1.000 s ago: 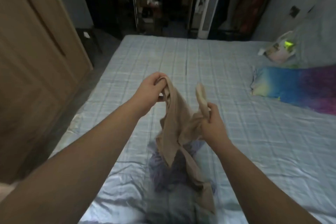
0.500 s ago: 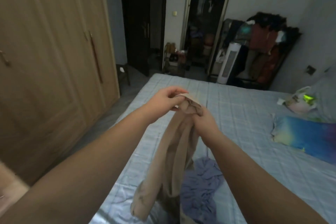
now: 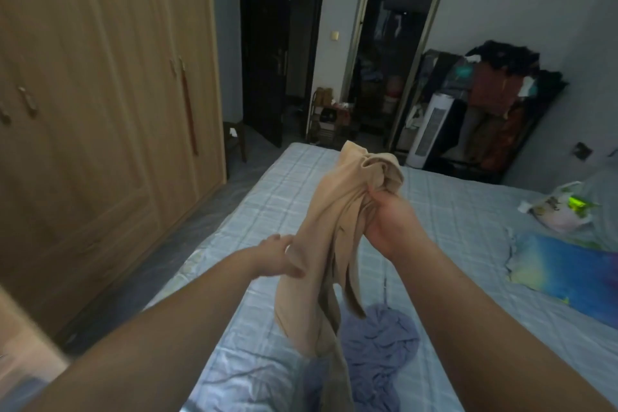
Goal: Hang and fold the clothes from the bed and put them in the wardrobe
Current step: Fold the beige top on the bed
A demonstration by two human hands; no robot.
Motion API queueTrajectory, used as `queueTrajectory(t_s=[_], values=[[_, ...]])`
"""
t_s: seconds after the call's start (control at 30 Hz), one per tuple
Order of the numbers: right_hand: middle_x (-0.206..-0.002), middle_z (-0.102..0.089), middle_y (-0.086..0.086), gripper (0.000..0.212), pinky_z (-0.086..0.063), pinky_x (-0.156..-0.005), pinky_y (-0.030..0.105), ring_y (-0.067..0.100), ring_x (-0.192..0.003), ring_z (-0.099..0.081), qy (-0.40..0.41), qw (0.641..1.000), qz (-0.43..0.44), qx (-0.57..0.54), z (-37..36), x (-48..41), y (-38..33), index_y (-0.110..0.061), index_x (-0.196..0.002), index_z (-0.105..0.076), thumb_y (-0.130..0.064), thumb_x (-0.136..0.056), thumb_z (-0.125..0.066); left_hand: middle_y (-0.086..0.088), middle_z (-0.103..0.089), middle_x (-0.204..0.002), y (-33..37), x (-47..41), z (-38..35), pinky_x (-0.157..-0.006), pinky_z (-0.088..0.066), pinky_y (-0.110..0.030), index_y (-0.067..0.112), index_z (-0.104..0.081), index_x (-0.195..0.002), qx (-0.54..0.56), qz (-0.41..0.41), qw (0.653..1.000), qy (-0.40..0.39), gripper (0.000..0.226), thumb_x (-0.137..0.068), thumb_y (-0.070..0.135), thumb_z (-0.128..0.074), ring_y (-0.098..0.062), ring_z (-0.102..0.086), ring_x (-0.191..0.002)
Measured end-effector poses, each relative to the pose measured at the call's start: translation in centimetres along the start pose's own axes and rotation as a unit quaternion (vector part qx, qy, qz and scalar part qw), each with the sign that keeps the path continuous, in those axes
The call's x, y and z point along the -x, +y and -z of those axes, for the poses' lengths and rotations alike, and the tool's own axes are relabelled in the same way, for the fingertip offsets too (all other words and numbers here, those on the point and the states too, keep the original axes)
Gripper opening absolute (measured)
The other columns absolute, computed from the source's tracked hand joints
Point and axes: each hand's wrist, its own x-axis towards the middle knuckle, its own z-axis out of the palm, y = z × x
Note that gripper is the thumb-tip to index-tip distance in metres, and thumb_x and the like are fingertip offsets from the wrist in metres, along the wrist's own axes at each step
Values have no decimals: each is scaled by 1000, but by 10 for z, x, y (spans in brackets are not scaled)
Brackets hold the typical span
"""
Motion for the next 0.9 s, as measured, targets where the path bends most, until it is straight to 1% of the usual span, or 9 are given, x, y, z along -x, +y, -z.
queueTrajectory(t_s=[0.1,0.17,0.27,0.4,0.57,0.67,0.77,0.83,0.9], values=[[-129,-65,15,56,-53,-96,51,32,-118,-64,9,1000,20,7,6,-2,-9,-12,-138,-52,-39,-89,-62,4,-61,-119,6,-7,-27,-89,-46,-29,26,-62,-123,115,-63,991,38,35,-89,27,-73,-20,-58,-115],[-123,-67,15,48,-56,-92,47,31,-112,-66,49,994,50,86,11,-6,-12,-14,-133,-56,-38,-92,-65,3,-63,-93,15,-10,-32,-72,-44,-27,25,-62,-92,117,-93,984,93,13,-94,12,-59,-19,-59,-91],[-124,-65,14,36,-55,-94,48,30,-110,-66,94,975,50,197,28,-16,-10,-17,-132,-52,-23,-97,-61,0,-61,-79,33,-12,-28,-53,-45,-24,20,-58,-83,135,-91,984,76,15,-92,10,-52,-19,-58,-72],[-148,-47,10,70,-46,-104,46,28,-127,-54,129,951,-51,276,46,-23,2,-19,-152,-27,-25,-94,-65,-9,-63,-82,61,-15,-17,-46,-45,-24,15,-60,-93,205,-84,974,47,10,-98,23,-56,-19,-61,-65],[-158,-34,6,73,-36,-100,30,26,-140,-39,90,913,-72,390,50,-9,17,-22,-157,-23,-37,-96,-60,-15,-61,-88,97,-27,-3,-61,-46,-33,11,-57,-99,406,-55,910,62,13,-104,20,-49,-25,-59,-75],[-147,-48,0,51,-41,-99,32,19,-130,-49,56,898,-30,435,46,5,23,-25,-146,-43,-43,-99,-52,-12,-62,-92,112,-34,8,-57,-53,-32,8,-55,-101,494,-20,865,80,14,-106,17,-45,-22,-63,-75],[-139,-43,-17,59,-39,-103,32,7,-126,-46,8,886,-6,464,43,18,22,-36,-148,-37,-54,-94,-53,-12,-64,-95,123,-38,17,-64,-55,-38,4,-59,-104,547,32,831,92,20,-107,15,-42,-22,-64,-77],[-142,-32,-22,72,-36,-106,32,3,-131,-35,-22,882,15,470,48,26,20,-47,-151,-24,-60,-89,-56,-9,-64,-77,131,-36,23,-55,-55,-31,6,-62,-95,564,66,819,82,28,-107,15,-39,-18,-60,-62],[-158,-14,-23,76,-29,-113,35,4,-144,-20,-71,850,60,519,55,36,19,-58,-148,-16,-60,-85,-59,-3,-51,-51,137,-33,30,-38,-42,-18,8,-58,-81,603,89,790,70,37,-108,13,-33,-11,-43,-37]])
